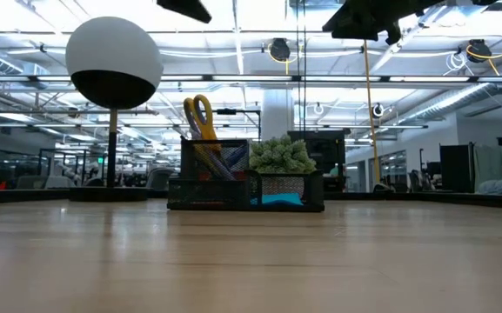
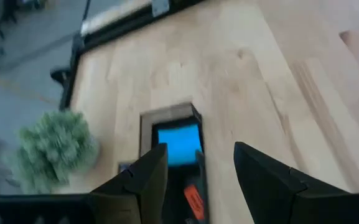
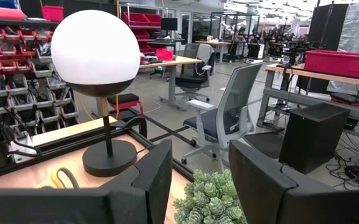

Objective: Pick and place office supplies into organizer
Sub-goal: Return to Home Position

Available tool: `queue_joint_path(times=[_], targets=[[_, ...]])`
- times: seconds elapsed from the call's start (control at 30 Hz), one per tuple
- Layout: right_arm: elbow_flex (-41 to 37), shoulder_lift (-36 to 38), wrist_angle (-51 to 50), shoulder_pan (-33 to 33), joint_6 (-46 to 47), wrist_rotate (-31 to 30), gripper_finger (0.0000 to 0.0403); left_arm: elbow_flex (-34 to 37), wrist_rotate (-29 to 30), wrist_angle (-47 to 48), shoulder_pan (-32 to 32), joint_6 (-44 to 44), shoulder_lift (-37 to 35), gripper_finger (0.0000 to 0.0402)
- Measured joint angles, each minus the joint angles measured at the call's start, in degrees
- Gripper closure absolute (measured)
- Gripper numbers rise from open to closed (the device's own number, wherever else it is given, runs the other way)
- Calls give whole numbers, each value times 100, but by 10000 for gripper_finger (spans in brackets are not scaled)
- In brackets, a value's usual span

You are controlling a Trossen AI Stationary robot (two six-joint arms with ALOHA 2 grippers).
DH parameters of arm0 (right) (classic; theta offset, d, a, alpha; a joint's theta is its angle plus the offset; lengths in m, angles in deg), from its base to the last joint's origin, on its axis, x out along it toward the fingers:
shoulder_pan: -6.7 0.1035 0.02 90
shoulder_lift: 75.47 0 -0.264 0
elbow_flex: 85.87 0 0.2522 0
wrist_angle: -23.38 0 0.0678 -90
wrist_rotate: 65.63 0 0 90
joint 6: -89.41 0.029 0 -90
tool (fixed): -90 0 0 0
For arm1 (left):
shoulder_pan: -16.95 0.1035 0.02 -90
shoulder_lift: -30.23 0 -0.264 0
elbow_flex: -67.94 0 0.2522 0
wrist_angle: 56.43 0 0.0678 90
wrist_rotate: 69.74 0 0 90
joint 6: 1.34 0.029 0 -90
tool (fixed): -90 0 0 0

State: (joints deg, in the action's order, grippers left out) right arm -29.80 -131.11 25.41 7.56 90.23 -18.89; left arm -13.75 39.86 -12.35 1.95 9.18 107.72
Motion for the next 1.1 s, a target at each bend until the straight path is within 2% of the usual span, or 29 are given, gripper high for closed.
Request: queue_joint_path(times=[0.13,0.3,0.37,0.43,0.57,0.67,0.73,0.87,1.1], targets=[[0,0,50,1,158,2,250,0,-1,94,78,-556,-7,210],[0,2,-279,1,1459,106,250,0,-152,208,125,-1202,43,211],[0,2,-551,-4,1760,499,250,1,-353,589,122,-1604,50,210],[-1,0,-658,-2,1786,1181,250,9,-468,703,92,-1783,50,211],[-2,0,-414,-3,1375,2541,250,9,-119,537,-96,-1674,49,211],[0,19,-181,-3,1123,3109,250,23,66,-5,-198,-1351,48,211],[0,54,-196,-4,1060,3155,250,82,-6,-402,-182,-1057,46,210],[0,138,-289,-13,938,3147,250,98,-346,-630,-19,-667,48,211],[0,312,-261,-48,651,3154,250,98,-462,-718,727,-394,48,211]])
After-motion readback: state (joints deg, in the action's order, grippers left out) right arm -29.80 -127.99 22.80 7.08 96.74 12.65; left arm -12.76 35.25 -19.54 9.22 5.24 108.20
